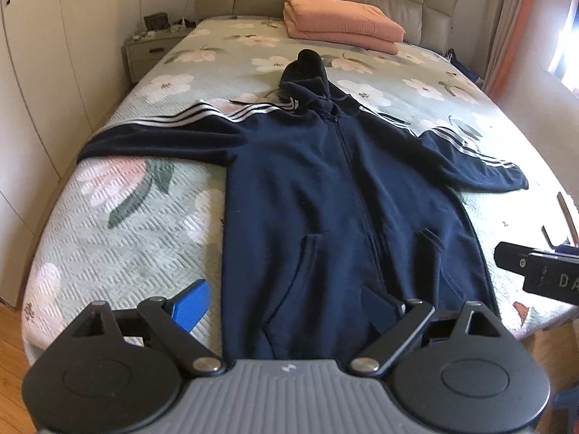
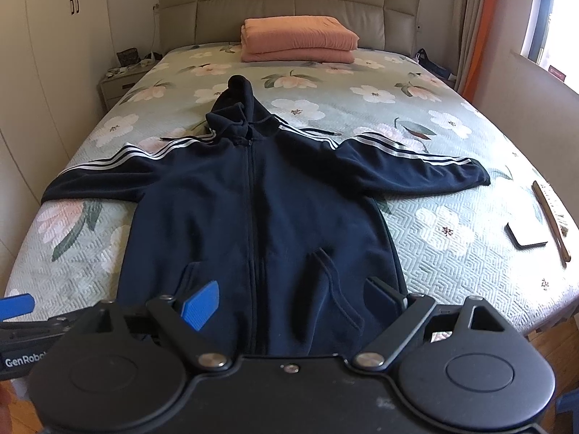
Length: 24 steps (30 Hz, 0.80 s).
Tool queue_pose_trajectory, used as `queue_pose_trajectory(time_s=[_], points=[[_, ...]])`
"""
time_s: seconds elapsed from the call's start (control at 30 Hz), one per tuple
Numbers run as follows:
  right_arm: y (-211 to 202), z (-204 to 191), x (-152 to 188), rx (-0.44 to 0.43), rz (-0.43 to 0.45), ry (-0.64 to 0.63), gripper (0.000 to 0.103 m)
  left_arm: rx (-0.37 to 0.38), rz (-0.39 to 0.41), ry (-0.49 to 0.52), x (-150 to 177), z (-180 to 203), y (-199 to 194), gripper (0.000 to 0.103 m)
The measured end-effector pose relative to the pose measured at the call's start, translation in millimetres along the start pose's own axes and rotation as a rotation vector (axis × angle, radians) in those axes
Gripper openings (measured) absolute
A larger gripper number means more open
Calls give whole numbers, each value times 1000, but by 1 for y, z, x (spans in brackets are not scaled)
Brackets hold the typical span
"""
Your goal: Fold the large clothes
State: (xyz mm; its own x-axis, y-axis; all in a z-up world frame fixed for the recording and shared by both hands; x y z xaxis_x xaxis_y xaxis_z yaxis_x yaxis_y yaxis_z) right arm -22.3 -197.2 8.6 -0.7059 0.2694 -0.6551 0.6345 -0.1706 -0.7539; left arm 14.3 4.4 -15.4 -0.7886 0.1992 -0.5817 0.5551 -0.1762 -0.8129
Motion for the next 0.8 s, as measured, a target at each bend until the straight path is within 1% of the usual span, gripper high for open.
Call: queue_pose_trajectory(time_s=[0.13, 0.23, 0.4, 0.7, 0.8], points=[[-2, 0, -1, -19, -4, 6, 103, -4, 10, 8, 2, 2, -1, 91], [-3, -1, -1, -14, 1, 3, 103, -5, 19, 21, 2, 4, -2, 91], [-4, -2, 0, -17, 1, 2, 103, 8, 11, 25, 2, 5, 0, 91], [-4, -4, 0, -17, -3, -1, 103, 4, 7, 14, 3, 5, 4, 91], [-3, -5, 1, -17, -7, -4, 103, 7, 2, 12, 4, -1, 6, 91]])
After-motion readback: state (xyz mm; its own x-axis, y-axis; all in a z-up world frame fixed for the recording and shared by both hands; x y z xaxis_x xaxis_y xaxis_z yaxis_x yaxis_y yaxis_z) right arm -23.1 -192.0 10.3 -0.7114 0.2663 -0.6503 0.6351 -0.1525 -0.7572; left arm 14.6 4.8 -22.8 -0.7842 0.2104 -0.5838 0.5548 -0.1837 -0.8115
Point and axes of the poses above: each gripper's, at about its wrist camera, not at the fingertips, and y roughly the way its jaws point, z to its right, x to its underside, the point moved 3 cm from there along y, roughly the way its jaws point, and after that the axes turned 6 degrees about y, right-handed, at the moved point
